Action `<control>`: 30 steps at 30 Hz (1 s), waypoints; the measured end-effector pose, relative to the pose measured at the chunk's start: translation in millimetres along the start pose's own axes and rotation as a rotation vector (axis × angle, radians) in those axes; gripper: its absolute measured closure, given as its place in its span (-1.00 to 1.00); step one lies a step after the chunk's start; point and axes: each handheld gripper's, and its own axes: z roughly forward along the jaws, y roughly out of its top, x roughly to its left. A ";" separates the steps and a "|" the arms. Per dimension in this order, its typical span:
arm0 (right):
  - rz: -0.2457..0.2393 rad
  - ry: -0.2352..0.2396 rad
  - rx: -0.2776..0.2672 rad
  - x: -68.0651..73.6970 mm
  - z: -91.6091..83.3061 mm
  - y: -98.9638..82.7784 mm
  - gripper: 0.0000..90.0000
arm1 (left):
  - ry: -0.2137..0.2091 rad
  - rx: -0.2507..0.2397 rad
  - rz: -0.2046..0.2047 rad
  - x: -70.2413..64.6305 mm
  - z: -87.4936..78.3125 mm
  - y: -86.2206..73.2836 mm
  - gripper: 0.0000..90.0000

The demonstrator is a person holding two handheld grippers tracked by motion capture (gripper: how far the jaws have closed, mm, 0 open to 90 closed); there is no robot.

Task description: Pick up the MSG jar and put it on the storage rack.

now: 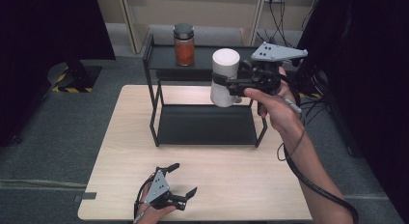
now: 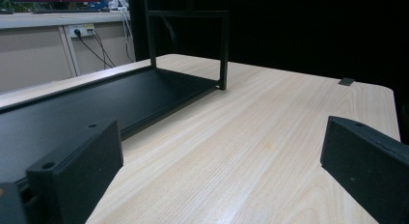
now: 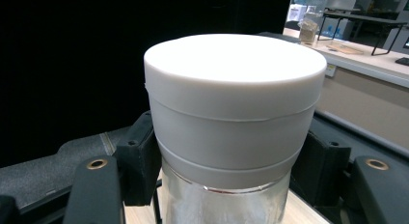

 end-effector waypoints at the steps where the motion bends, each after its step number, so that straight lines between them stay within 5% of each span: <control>1: -0.001 -0.004 0.001 0.0 1.5 2.8 -0.21 | 0.000 0.002 0.003 0.2 -0.2 0.4 -0.99; 30: 0.043 -0.164 0.000 -20.3 47.4 46.8 -0.21 | -0.003 -0.002 0.005 0.7 -1.3 0.2 -0.99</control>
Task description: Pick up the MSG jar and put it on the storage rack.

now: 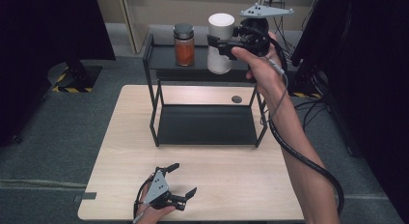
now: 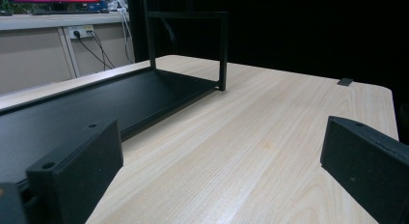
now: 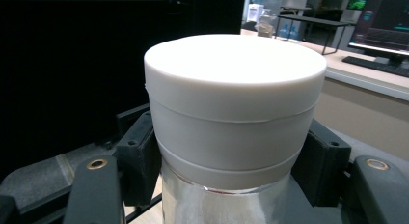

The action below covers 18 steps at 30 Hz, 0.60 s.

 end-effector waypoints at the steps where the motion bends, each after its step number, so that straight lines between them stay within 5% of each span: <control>1: 0.000 -0.007 0.000 -0.6 2.4 0.4 -0.21 | -0.001 0.000 0.000 0.0 -0.1 0.0 -0.99; 18: 0.028 -0.116 0.031 -1.9 41.9 7.0 -0.21 | -0.007 -0.001 -0.004 -0.5 -0.1 0.0 -0.99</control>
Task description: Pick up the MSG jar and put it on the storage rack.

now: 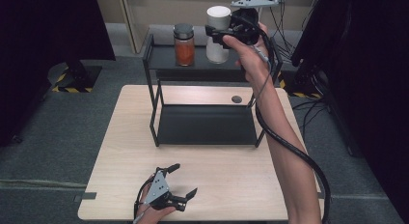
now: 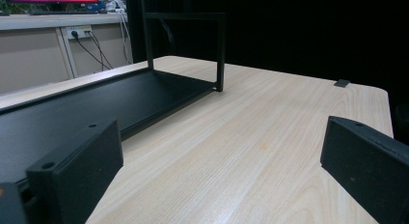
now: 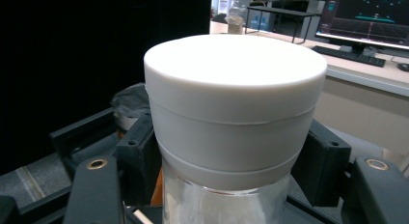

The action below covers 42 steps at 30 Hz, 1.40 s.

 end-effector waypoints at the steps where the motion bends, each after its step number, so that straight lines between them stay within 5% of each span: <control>1: 0.000 -0.003 0.001 0.0 2.1 -0.6 -0.21 | 0.000 -0.001 0.000 0.0 -0.1 -0.1 -0.99; 24: 0.040 -0.047 0.000 -0.6 29.8 -16.7 -0.21 | -0.003 -0.005 0.003 0.0 -0.7 0.2 -0.99; 42: 0.049 -0.039 -0.016 -3.1 32.1 -27.7 -0.22 | -0.004 -0.007 0.006 -1.0 -0.9 0.5 -0.99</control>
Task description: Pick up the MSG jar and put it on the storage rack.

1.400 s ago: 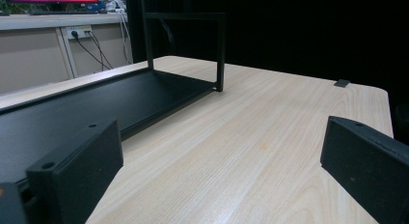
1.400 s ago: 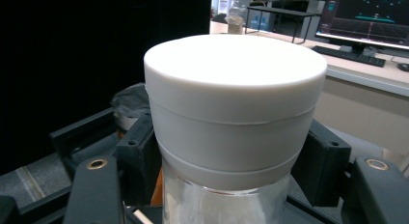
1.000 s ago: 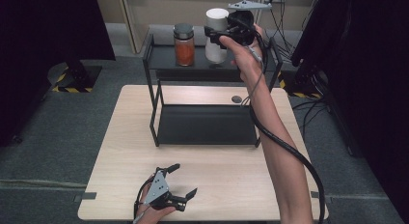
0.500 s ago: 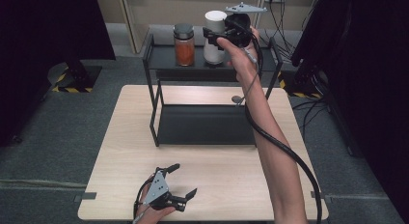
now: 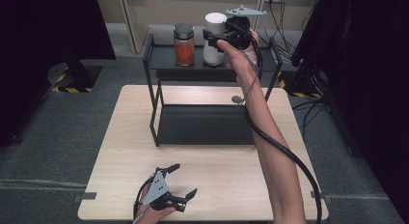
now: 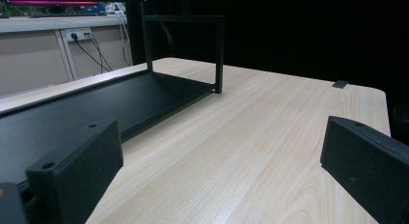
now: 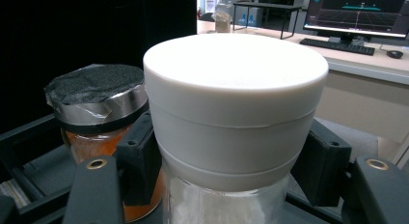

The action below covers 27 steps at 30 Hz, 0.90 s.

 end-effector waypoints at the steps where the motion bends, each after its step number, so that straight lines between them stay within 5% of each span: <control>1: -0.001 0.001 -0.003 -0.1 -0.1 -1.0 -0.22 | 0.000 0.000 0.000 -0.2 0.1 -0.1 -0.99; 5: 0.004 -0.006 -0.001 2.0 0.0 -1.4 -0.28 | 0.001 0.000 0.000 -0.5 0.4 -0.3 -0.99; 15: 0.027 -0.022 0.033 5.8 -1.4 1.0 -0.89 | 0.003 -0.003 0.001 -0.9 0.2 -0.2 -0.99; 27: 0.017 -0.054 0.034 16.0 -7.2 -1.1 -0.98 | 0.005 -0.002 0.005 -0.6 -0.5 0.4 -0.99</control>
